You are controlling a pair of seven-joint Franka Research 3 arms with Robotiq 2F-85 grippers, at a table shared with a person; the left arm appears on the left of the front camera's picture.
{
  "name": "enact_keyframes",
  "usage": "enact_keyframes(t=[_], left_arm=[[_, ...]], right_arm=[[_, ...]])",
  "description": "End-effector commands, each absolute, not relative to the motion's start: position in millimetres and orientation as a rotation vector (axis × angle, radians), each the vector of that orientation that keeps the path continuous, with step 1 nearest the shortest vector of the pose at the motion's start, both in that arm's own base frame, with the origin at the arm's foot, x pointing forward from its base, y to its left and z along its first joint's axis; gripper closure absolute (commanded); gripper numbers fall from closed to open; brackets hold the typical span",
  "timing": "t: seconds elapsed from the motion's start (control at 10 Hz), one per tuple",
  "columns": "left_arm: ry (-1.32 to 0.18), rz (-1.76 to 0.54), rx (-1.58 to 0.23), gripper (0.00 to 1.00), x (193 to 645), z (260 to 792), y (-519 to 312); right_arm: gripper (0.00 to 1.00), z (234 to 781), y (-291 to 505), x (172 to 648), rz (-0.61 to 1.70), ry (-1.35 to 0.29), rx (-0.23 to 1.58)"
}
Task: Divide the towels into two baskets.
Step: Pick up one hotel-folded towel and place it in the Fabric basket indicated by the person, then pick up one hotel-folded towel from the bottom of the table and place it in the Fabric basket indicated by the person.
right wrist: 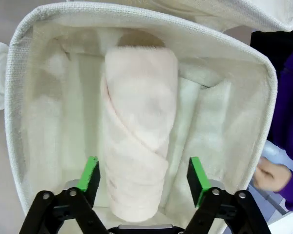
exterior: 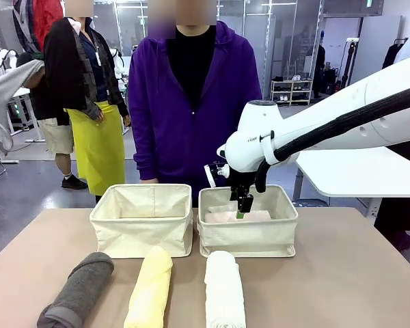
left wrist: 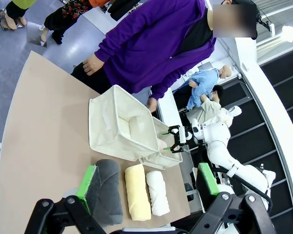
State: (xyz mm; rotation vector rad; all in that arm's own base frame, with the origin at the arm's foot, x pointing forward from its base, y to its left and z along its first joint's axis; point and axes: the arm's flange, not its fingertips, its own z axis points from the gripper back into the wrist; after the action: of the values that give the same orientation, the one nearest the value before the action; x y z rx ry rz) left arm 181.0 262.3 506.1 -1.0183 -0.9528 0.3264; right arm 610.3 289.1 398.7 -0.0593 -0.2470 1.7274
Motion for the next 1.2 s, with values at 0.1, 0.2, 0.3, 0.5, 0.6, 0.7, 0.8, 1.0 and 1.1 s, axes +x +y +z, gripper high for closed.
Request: enact_keyframes(t=[0.1, 0.2, 0.3, 0.5, 0.6, 0.7, 0.8, 1.0, 1.1], left_arm=[[-0.963, 0.314, -1.02, 0.0, 180.4, 506.7, 263.7], [-0.963, 0.314, -1.02, 0.0, 180.4, 506.7, 263.7], [-0.963, 0.314, -1.02, 0.0, 180.4, 506.7, 263.7], [-0.963, 0.314, -1.02, 0.0, 180.4, 506.7, 263.7], [-0.963, 0.314, -1.02, 0.0, 180.4, 506.7, 263.7], [-0.963, 0.314, -1.02, 0.0, 180.4, 506.7, 263.7], [-0.963, 0.314, -1.02, 0.0, 180.4, 506.7, 263.7], [-0.963, 0.314, -1.02, 0.0, 180.4, 506.7, 263.7], [-0.963, 0.314, -1.02, 0.0, 180.4, 506.7, 263.7]], right_arm=[[0.0, 404.6, 288.2, 605.6, 1.7, -0.236, -0.073], [0.0, 399.2, 289.7, 610.1, 1.728, -0.248, -0.059], [0.0, 399.2, 289.7, 610.1, 1.728, -0.248, -0.059], [0.0, 399.2, 289.7, 610.1, 1.728, -0.248, -0.059], [0.0, 399.2, 289.7, 610.1, 1.728, -0.248, -0.059], [0.0, 399.2, 289.7, 610.1, 1.728, -0.248, -0.059], [0.0, 399.2, 289.7, 610.1, 1.728, -0.248, -0.059], [0.0, 399.2, 289.7, 610.1, 1.728, -0.248, -0.059], [0.0, 399.2, 289.7, 610.1, 1.728, -0.248, -0.059]])
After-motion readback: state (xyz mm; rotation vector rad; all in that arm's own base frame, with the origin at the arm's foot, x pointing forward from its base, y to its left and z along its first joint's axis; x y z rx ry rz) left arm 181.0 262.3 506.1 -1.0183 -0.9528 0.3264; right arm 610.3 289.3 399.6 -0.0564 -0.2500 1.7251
